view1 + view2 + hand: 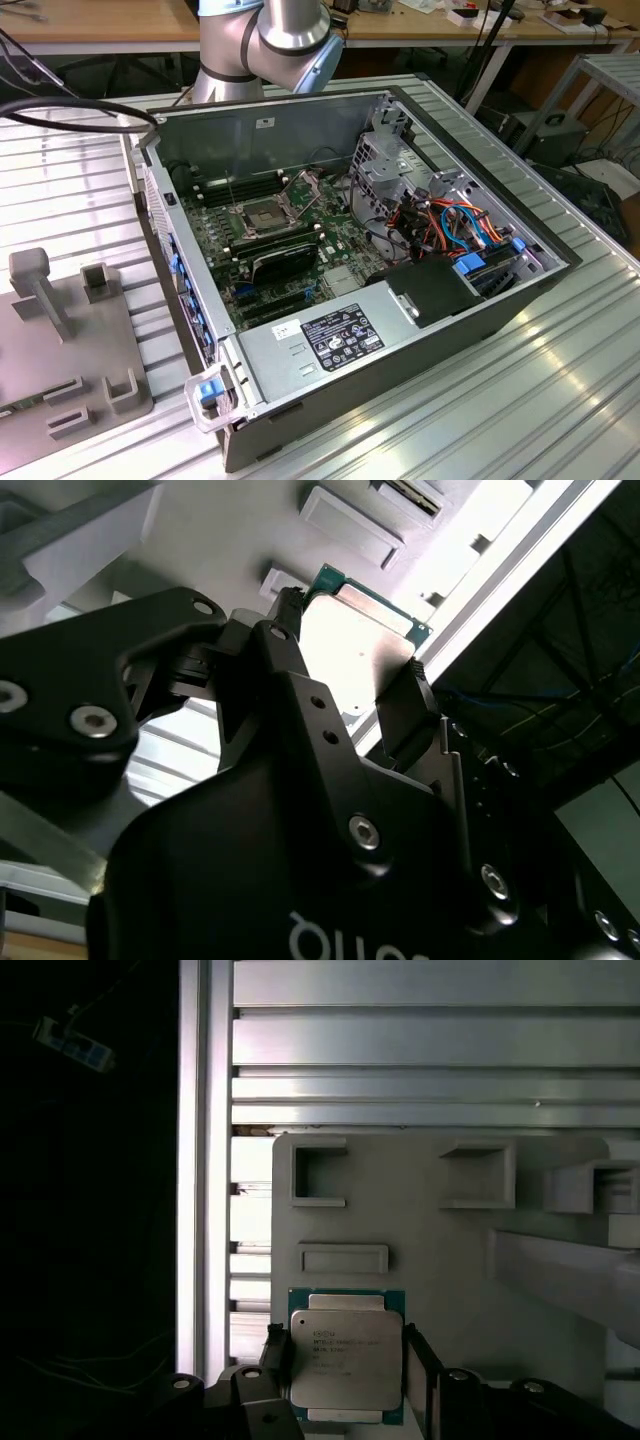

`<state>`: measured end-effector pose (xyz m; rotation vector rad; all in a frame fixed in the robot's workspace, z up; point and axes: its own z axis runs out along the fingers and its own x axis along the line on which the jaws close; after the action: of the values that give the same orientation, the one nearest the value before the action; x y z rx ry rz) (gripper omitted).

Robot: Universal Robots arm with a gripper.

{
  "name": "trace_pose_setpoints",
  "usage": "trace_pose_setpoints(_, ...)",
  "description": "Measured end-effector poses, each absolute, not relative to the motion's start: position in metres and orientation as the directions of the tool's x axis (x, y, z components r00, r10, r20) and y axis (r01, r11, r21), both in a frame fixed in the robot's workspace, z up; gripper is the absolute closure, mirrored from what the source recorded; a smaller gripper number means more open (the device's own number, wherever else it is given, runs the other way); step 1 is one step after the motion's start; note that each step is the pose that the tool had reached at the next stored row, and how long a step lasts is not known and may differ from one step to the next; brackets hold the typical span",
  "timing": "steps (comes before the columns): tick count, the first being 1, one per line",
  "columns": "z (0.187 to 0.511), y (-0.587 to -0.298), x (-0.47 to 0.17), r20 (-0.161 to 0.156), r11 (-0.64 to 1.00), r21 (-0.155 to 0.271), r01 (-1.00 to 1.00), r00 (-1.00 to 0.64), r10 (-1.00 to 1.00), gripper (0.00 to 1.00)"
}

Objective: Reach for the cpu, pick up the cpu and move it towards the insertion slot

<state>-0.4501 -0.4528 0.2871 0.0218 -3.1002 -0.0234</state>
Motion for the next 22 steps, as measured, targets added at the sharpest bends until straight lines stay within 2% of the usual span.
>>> trace_pose_setpoints(22,0.3,-0.453,-0.45,0.042,1.0,0.015,-0.014,-0.999,-0.014,0.45)
